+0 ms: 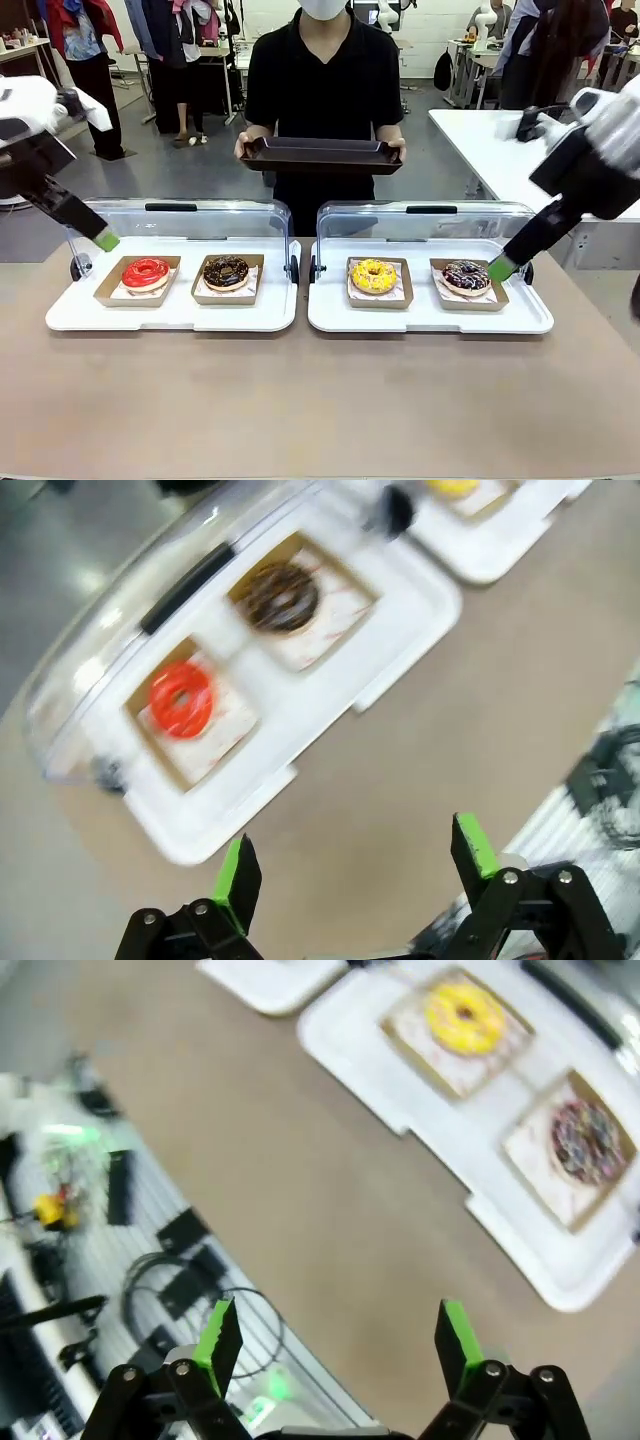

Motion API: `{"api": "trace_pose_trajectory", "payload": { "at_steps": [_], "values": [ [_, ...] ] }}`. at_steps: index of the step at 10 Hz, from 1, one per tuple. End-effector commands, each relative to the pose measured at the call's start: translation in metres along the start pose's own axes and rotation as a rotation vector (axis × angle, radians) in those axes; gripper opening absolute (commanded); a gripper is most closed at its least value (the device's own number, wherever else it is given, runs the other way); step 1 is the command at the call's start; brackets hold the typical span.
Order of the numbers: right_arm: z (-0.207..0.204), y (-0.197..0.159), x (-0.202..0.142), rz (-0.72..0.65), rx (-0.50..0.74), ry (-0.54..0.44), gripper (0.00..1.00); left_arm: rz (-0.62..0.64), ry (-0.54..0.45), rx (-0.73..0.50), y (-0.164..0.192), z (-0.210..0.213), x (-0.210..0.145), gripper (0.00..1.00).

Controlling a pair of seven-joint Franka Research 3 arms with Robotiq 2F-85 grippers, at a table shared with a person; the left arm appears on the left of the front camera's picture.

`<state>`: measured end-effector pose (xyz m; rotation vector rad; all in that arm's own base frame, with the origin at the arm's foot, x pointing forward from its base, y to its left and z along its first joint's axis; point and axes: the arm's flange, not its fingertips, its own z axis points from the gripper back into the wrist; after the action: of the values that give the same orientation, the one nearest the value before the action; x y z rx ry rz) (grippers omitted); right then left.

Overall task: Provide the desired donut to the person.
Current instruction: Pick up and lift the Paper togo box containing the Donut pointed at by the person.

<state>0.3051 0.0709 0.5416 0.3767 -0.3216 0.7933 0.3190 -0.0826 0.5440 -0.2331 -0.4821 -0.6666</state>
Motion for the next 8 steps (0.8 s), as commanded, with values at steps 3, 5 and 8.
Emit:
{"api": "trace_pose_trajectory", "payload": {
  "at_steps": [3, 5, 8],
  "values": [
    [0.053, -0.096, -0.004, 0.219, 0.658, -0.016, 1.00, -0.080, -0.325, -0.631, 0.074, 0.019, -0.011, 1.00],
    [0.060, -0.129, -0.029, 0.318, 0.720, -0.107, 1.00, -0.140, -0.439, -0.700, 0.110, 0.033, -0.036, 1.00],
    [0.064, -0.166, -0.073, 0.369, 0.745, -0.183, 1.00, -0.192, -0.428, -0.720, 0.146, 0.055, -0.066, 1.00]
  ]
}}
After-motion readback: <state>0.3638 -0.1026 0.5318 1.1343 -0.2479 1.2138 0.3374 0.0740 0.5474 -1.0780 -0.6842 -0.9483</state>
